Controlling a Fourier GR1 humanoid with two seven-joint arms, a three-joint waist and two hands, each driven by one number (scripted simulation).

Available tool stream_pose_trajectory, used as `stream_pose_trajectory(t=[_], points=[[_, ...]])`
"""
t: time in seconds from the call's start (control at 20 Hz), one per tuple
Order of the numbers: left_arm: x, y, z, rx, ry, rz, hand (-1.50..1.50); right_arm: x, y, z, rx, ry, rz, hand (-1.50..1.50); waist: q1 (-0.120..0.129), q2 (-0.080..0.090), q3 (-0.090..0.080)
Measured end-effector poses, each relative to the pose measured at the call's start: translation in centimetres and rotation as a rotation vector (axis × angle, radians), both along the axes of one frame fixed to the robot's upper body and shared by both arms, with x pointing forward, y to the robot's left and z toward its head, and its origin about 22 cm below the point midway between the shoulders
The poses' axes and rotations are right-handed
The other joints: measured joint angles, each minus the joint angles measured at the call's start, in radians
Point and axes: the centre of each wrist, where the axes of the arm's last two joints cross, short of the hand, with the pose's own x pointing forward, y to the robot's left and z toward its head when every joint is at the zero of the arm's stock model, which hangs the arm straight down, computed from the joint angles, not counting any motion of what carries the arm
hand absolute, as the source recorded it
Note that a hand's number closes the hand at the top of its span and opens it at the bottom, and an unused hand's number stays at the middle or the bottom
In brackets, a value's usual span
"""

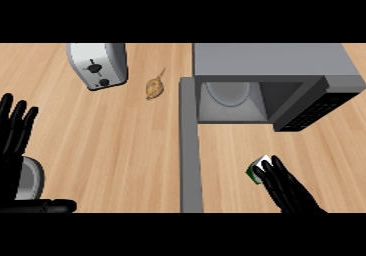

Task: Pick up the milk, place it into the microwave and close the microwave

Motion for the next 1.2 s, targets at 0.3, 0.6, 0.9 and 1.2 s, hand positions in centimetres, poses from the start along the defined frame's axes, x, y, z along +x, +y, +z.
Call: stream_pose_trajectory(t=[0.3, 0.6, 0.9, 1.2], points=[[-2.7, 0.6, -0.2, -0.003, 0.006, -0.005, -1.50, -1.0, 0.4, -1.2, -0.023, -0.015, -0.083, -1.50, 0.001, 0.000, 0.000], [-4.9, 0.5, -0.8, -0.008, 0.014, -0.004, -1.50, -1.1, 0.0, -2.5, -0.080, -0.045, -0.222, -1.50, 0.002, 0.000, 0.000], [-6.6, 0.7, -2.1, -0.001, 0.015, -0.003, -1.50, -0.1, -0.2, -4.3, -0.114, -0.052, -0.309, -1.50, 0.004, 0.001, 0.000], [-6.9, 1.3, -2.3, 0.005, 0.020, -0.002, -1.50, 1.6, -1.5, -6.8, -0.137, -0.032, -0.358, -1.50, 0.004, 0.001, 0.000]])
